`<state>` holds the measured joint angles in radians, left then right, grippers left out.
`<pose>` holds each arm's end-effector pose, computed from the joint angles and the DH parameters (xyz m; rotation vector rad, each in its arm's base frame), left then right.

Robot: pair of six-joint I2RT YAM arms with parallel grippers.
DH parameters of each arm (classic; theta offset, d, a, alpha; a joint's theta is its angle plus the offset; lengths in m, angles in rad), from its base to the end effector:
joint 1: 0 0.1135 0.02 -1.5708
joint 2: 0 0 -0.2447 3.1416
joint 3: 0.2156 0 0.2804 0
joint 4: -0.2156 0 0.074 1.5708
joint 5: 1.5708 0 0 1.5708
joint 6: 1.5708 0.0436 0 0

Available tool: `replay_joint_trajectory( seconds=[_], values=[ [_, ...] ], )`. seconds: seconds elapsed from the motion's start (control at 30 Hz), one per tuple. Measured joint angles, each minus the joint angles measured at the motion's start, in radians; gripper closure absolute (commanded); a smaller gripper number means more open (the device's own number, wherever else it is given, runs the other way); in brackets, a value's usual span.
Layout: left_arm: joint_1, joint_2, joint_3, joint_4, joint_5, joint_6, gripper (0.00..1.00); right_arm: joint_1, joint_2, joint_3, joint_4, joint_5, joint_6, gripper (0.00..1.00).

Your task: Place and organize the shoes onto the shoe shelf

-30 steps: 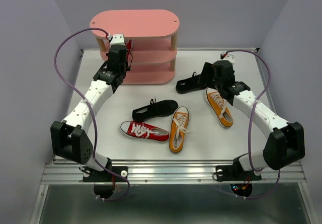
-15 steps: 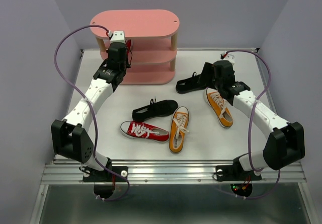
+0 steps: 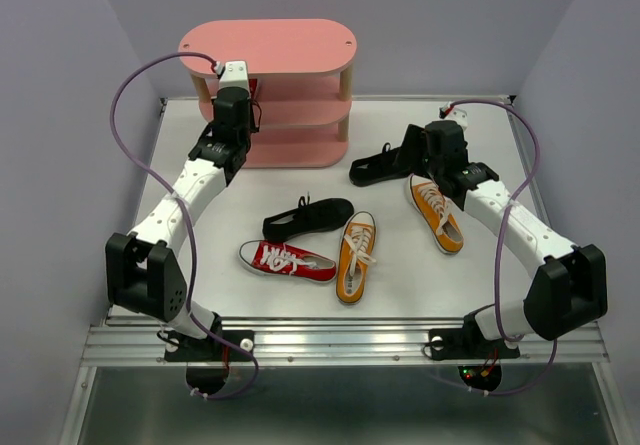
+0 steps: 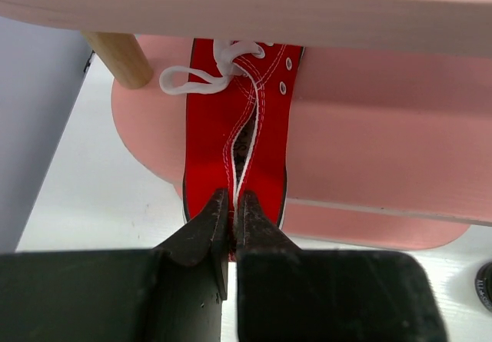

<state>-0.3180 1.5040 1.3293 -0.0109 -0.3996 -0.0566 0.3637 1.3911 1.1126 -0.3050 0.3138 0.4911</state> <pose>0.3815 -0.1077 0.3481 -0.0623 1.7411 0.0764 0.3342 0.1128 0.2730 0.3150 2.1035 0.1676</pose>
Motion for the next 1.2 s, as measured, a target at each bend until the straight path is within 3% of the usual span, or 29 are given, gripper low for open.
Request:
replay_joint_trajectory(
  seconds=[0.27,0.37,0.43,0.5,0.57,0.7,0.93,1.2],
  values=[
    [0.013,0.002,-0.043,0.075,0.024,0.033,0.99,0.000,-0.005,0.000,-0.002,0.001,0.000,0.00],
    [0.018,0.006,-0.043,0.074,0.026,0.029,0.82,0.000,-0.005,0.000,-0.002,0.000,0.000,0.00],
    [0.019,0.013,-0.042,0.072,0.026,0.023,0.59,0.000,-0.005,0.000,-0.002,0.001,0.000,0.00],
    [0.019,0.018,-0.042,0.077,0.024,0.009,0.43,0.000,-0.006,0.000,-0.002,0.000,0.000,0.00],
    [0.019,0.018,-0.042,0.088,0.026,0.005,0.32,0.000,-0.009,0.000,-0.002,0.000,0.000,0.00],
    [0.019,0.014,-0.043,0.091,0.026,-0.006,0.23,0.000,-0.011,0.000,-0.002,0.000,0.000,0.00],
    [0.011,-0.088,-0.093,0.055,0.033,-0.024,0.21,0.000,-0.011,0.000,-0.002,0.000,0.000,0.00],
    [-0.078,-0.332,-0.204,-0.063,0.024,-0.055,0.22,0.000,-0.007,0.000,-0.001,0.000,0.000,0.00]
  ],
)
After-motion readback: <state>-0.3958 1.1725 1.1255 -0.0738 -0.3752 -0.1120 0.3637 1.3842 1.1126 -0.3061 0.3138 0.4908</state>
